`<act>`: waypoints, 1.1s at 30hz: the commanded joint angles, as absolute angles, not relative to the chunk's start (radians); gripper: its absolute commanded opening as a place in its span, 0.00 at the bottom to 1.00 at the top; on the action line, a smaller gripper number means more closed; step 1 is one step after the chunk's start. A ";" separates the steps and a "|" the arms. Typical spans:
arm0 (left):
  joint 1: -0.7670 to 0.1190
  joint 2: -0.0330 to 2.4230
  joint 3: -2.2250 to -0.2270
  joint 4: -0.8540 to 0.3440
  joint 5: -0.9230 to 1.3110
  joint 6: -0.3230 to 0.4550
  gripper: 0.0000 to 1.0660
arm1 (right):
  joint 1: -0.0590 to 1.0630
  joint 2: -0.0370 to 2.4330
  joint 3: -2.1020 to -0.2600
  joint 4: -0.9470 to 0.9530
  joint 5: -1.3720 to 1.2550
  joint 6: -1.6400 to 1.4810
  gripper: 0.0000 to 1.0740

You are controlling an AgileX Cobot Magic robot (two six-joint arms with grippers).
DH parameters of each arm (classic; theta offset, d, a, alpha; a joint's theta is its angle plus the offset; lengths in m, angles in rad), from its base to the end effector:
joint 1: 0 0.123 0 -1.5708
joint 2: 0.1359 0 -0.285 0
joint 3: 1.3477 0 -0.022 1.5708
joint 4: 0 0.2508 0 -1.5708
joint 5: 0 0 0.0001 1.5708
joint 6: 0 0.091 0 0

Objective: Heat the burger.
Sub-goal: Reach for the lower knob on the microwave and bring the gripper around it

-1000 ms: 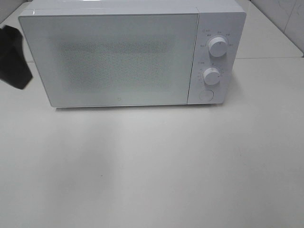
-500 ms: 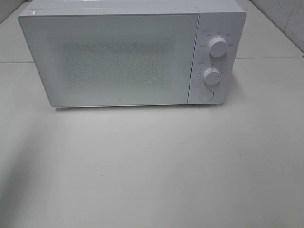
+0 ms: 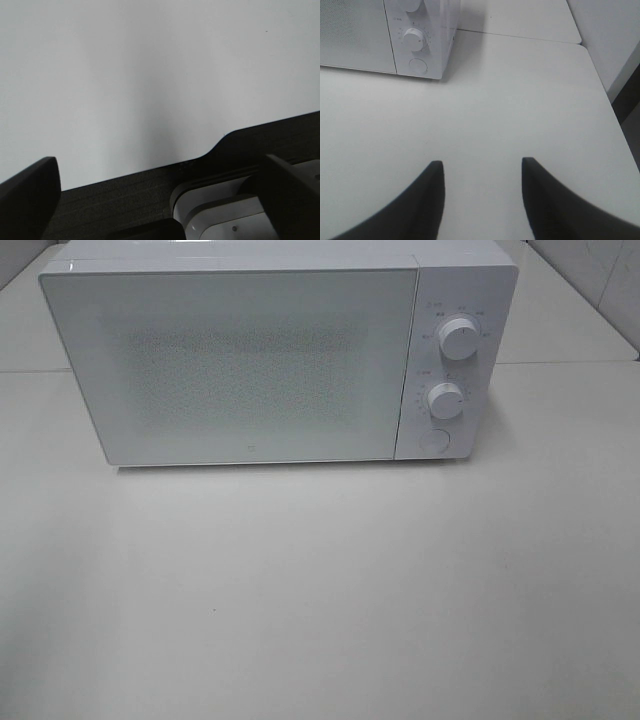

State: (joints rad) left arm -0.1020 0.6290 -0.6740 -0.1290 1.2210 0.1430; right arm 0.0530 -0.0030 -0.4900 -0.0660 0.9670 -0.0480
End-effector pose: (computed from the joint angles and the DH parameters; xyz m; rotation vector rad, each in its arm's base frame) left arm 0.0806 -0.0193 0.2952 0.3052 2.6355 -0.1620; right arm -0.0004 -0.0050 0.2824 -0.0997 1.9542 -0.0746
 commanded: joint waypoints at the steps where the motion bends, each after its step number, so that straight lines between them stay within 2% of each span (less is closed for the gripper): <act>1: -0.098 0.558 -0.635 -0.138 1.220 0.143 0.96 | 0.050 -0.031 -0.490 -0.063 0.961 -0.053 0.47; 4: -0.098 0.471 -0.609 -0.104 1.207 0.139 0.96 | 0.050 -0.031 -0.490 -0.063 0.961 -0.053 0.47; 8: -0.098 0.374 -0.564 -0.053 1.107 0.090 0.96 | 0.050 -0.031 -0.490 -0.063 0.961 -0.053 0.47; 16: -0.098 0.296 -0.509 -0.020 1.052 0.096 0.96 | 0.050 -0.031 -0.490 -0.063 0.961 -0.053 0.47; 33: -0.098 -0.034 -0.499 -0.007 1.034 0.092 0.96 | 0.050 -0.031 -0.490 -0.063 0.961 -0.053 0.47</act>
